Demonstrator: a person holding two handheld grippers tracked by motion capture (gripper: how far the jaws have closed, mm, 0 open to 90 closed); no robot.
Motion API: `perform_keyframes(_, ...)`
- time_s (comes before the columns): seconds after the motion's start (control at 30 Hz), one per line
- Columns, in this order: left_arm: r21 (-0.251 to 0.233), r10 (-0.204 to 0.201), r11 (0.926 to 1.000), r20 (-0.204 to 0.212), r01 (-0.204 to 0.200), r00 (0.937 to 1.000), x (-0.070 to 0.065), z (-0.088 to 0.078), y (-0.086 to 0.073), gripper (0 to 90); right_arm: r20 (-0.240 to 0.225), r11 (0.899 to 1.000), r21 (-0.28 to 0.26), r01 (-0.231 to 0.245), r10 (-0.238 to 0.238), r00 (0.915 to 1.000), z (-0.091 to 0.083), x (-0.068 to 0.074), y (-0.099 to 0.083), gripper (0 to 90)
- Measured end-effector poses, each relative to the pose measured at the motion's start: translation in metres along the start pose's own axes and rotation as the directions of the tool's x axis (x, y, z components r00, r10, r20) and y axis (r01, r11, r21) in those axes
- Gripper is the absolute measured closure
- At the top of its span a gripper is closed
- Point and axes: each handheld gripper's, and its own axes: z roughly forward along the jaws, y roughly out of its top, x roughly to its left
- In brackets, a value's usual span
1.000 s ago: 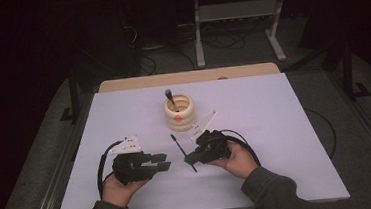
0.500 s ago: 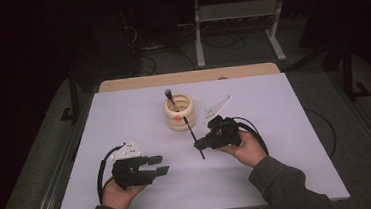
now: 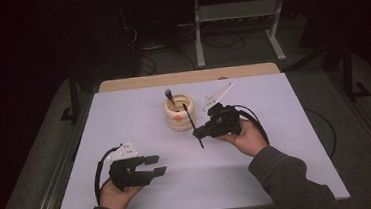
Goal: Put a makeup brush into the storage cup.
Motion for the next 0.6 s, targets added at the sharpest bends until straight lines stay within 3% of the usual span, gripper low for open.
perform_keyframes(0.33, -0.008, -0.012, 0.9999, -0.002, 0.012, 0.9999, 0.000, -0.001, -0.001, 46.3, 0.016, 1.000, -0.005, -0.022, 0.022, 0.9996, -0.013, -0.007, 0.014, 84.6)
perform_keyframes(0.43, -0.012, -0.018, 0.9998, -0.001, 0.018, 0.9998, 0.000, -0.001, -0.001, 46.0, 0.020, 1.000, -0.014, 0.006, -0.006, 0.9998, -0.016, -0.013, 0.019, 84.7)
perform_keyframes(0.53, -0.014, -0.021, 0.9997, -0.003, 0.021, 0.9998, 0.000, -0.001, -0.001, 45.6, 0.026, 1.000, -0.014, -0.009, 0.010, 0.9996, -0.019, -0.016, 0.024, 84.7)
perform_keyframes(0.6, -0.017, -0.021, 0.9996, -0.003, 0.021, 0.9998, 0.001, -0.001, -0.002, 45.2, 0.028, 1.000, -0.028, 0.008, -0.008, 0.9996, -0.020, -0.019, 0.027, 84.6)
